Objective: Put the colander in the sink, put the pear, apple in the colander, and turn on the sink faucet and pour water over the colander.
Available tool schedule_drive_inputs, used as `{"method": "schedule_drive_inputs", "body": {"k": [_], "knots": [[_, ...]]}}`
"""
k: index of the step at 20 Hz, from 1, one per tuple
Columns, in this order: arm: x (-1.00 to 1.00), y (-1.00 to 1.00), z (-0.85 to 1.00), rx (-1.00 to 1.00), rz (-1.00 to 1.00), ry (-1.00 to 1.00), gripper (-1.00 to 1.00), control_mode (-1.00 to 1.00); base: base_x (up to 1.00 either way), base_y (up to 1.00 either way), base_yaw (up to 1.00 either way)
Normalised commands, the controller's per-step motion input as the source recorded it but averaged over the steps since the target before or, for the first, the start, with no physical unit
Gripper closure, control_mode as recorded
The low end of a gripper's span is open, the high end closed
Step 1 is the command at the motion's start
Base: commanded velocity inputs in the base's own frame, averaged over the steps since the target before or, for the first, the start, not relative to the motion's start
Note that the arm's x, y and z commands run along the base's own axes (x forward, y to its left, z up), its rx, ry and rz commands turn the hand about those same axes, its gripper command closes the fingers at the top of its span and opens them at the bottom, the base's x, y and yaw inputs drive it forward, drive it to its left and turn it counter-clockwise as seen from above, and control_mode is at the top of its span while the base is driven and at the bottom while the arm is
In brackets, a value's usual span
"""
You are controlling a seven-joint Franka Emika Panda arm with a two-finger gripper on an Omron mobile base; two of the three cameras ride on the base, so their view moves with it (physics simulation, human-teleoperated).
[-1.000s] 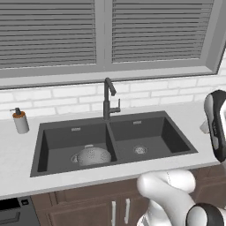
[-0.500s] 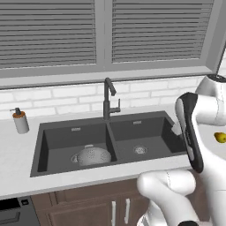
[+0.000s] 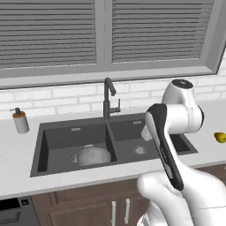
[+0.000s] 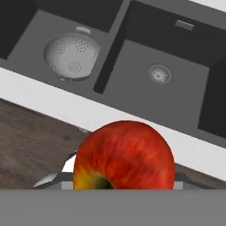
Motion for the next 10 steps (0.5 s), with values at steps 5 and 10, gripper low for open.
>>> {"method": "schedule_drive_inputs", "body": {"k": [5,10], "knots": [[0.00,1.00,0.00,0.00,0.00,0.00,1.00,-1.00,0.00,0.00,0.00],[0.01,1.00,-0.05,0.00,0.00,0.00,1.00,-1.00,0.00,0.00,0.00]]}}
